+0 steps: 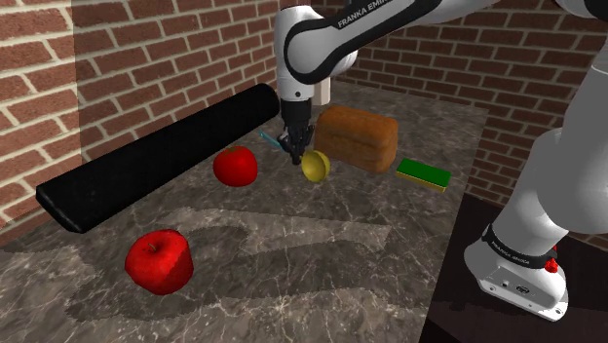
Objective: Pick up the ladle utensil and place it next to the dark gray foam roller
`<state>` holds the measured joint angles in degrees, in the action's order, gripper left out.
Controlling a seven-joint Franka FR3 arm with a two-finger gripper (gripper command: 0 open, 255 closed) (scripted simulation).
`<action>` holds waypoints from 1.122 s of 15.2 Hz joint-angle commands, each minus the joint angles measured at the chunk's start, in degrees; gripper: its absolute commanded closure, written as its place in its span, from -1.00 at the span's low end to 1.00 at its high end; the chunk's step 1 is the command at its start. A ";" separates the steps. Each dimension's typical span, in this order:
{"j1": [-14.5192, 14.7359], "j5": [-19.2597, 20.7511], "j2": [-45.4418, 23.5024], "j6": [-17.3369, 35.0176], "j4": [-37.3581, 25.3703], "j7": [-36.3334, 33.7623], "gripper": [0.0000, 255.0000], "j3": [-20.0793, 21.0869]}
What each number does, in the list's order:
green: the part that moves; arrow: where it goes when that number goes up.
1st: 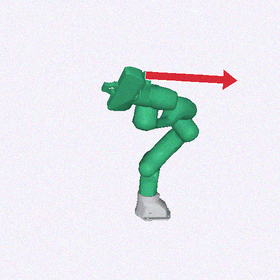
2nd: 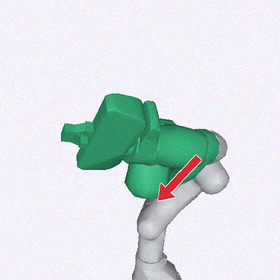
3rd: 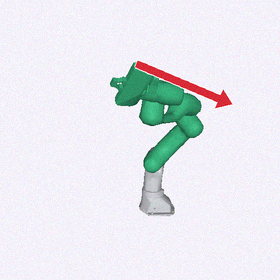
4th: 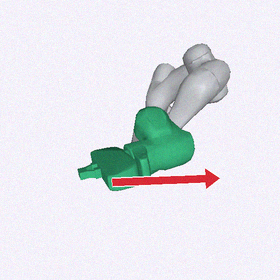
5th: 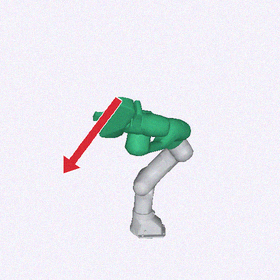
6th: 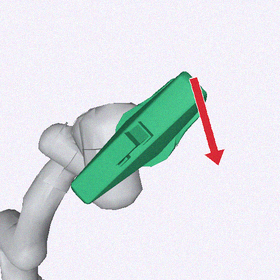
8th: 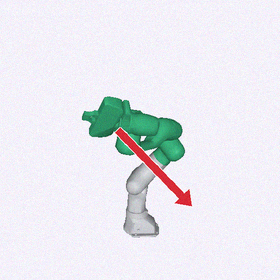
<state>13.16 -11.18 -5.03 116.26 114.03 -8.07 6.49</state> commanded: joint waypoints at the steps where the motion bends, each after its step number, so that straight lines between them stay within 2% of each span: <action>1: 0.06 -0.07 -0.54 1.48 0.91 0.18 1.00 0.05; 13: 0.27 -0.54 -4.78 9.79 5.07 1.54 1.00 0.19; 17: 0.28 -0.54 -4.78 9.79 5.07 1.54 1.00 0.19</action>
<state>13.41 -11.73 -9.72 126.07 119.01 -6.52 6.65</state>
